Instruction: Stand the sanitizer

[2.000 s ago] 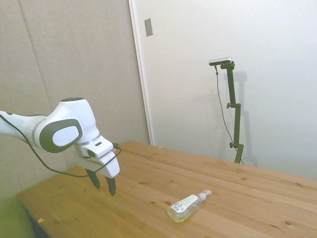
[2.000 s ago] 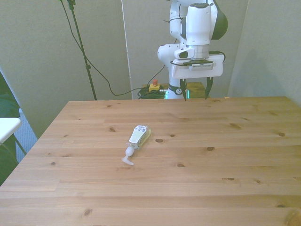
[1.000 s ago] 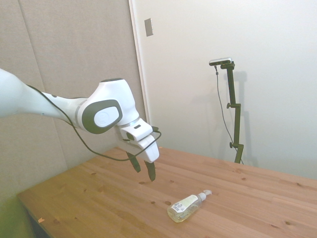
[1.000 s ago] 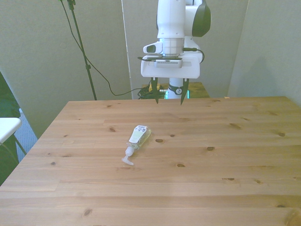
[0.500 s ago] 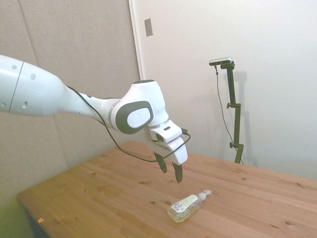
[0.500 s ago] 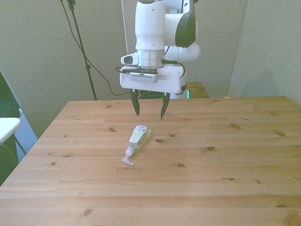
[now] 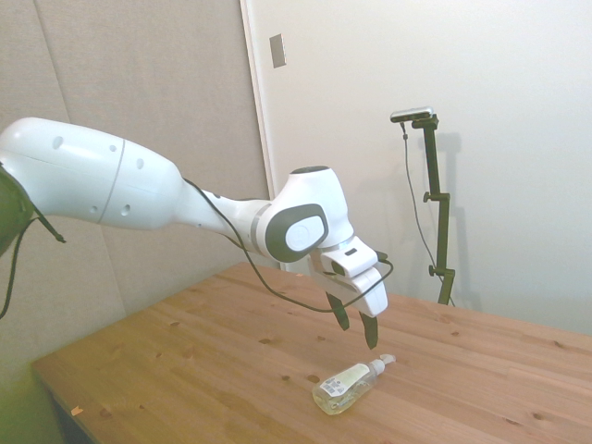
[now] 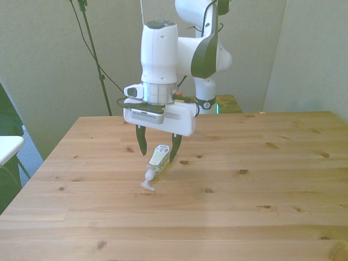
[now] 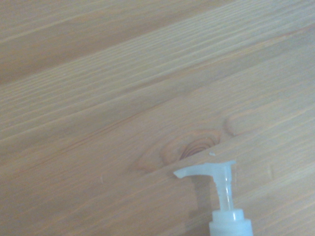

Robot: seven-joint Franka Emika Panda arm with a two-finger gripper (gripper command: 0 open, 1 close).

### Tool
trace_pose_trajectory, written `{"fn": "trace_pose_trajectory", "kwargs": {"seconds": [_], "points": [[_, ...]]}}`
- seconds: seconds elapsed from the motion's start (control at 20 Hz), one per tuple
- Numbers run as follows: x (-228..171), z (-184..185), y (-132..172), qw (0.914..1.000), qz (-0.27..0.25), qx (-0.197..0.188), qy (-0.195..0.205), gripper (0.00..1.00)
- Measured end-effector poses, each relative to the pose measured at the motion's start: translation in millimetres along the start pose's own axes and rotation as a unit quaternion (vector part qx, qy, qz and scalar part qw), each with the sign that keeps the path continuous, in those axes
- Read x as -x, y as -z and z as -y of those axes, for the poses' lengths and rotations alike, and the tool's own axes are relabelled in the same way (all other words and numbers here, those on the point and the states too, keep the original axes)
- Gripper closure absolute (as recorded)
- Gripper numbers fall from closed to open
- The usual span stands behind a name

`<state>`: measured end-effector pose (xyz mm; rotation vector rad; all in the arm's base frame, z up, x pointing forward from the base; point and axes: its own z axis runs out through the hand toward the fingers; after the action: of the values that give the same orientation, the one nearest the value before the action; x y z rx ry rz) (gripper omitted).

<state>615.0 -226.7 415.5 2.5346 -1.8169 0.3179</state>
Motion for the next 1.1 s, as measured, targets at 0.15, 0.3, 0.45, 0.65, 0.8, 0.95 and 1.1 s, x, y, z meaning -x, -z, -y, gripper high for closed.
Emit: {"fn": "trace_pose_trajectory", "kwargs": {"seconds": [0.15, 0.3, 0.45, 0.65, 0.8, 0.95, 1.1], "points": [[-8.4, 4.2, -16.2, 0.9999, 0.001, 0.009, -0.005, 0.00], [-12.2, 8.1, -33.1, 0.9998, 0.009, 0.015, -0.012, 0.00], [-12.2, 9.9, -50.4, 0.9995, 0.014, 0.025, -0.011, 0.00], [-10.8, 9.2, -64.5, 0.9992, 0.018, 0.034, -0.010, 1.00], [-13.8, 6.8, -65.4, 0.9991, 0.018, 0.035, -0.014, 1.00], [-19.4, 2.0, -65.7, 0.9990, 0.018, 0.035, -0.020, 1.00], [-21.5, 0.5, -65.6, 0.9990, 0.019, 0.033, -0.022, 1.00]]}}
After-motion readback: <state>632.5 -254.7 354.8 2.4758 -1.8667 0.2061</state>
